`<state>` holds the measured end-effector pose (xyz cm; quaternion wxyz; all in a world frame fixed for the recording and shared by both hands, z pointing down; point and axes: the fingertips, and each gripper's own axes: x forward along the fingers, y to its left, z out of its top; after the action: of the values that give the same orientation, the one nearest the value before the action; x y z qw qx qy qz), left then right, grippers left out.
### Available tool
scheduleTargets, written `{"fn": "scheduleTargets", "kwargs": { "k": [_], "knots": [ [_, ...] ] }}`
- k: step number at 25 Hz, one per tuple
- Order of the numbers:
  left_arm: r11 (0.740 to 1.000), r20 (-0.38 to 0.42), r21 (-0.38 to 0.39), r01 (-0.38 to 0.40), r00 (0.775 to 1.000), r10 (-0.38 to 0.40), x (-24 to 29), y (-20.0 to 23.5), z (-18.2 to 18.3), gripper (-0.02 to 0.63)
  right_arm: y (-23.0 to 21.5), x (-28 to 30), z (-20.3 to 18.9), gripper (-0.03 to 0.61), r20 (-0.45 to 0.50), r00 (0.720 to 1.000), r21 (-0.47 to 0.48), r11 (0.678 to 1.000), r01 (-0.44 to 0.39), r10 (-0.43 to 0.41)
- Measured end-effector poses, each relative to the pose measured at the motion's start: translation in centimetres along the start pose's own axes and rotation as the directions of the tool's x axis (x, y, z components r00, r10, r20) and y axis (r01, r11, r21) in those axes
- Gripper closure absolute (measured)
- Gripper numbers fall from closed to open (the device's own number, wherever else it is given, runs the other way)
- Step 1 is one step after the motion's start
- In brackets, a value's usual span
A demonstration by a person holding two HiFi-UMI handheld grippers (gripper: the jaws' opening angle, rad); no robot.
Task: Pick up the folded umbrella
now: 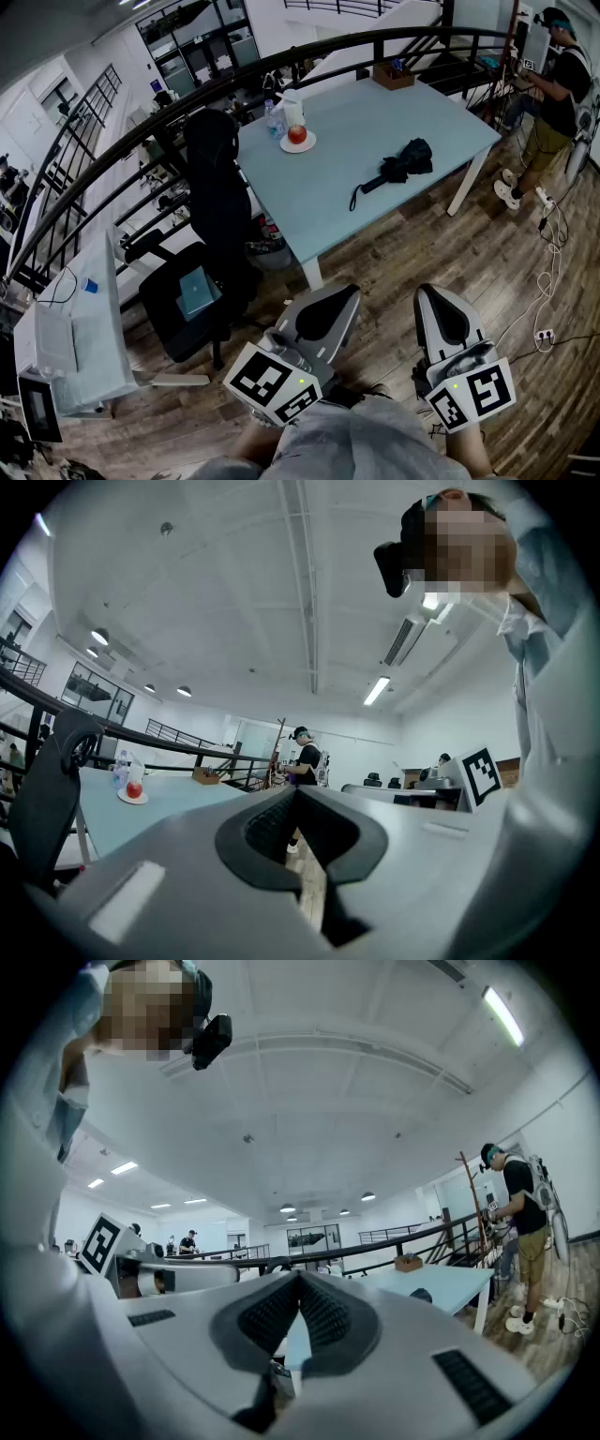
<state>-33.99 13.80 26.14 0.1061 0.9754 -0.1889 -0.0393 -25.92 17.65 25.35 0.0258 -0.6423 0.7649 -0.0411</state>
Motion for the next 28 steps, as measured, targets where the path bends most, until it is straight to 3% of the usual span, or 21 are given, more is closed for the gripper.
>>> {"fn": "scheduleTargets", "kwargs": {
  "k": [18,28],
  "knots": [
    [1.000,-0.007,0.002,-0.024,1.000,0.024,1.9,-2.6,-0.5,0.609,-2.4,-1.8,0.3,0.578,0.006,0.999,0.028,0.999,-0.034,0.034],
    [1.000,0.002,0.003,-0.001,1.000,0.001,5.1,-7.5,-1.1,0.609,-6.3,-6.4,1.1,0.578,0.018,1.000,0.027,1.000,-0.014,0.014]
  ]
}}
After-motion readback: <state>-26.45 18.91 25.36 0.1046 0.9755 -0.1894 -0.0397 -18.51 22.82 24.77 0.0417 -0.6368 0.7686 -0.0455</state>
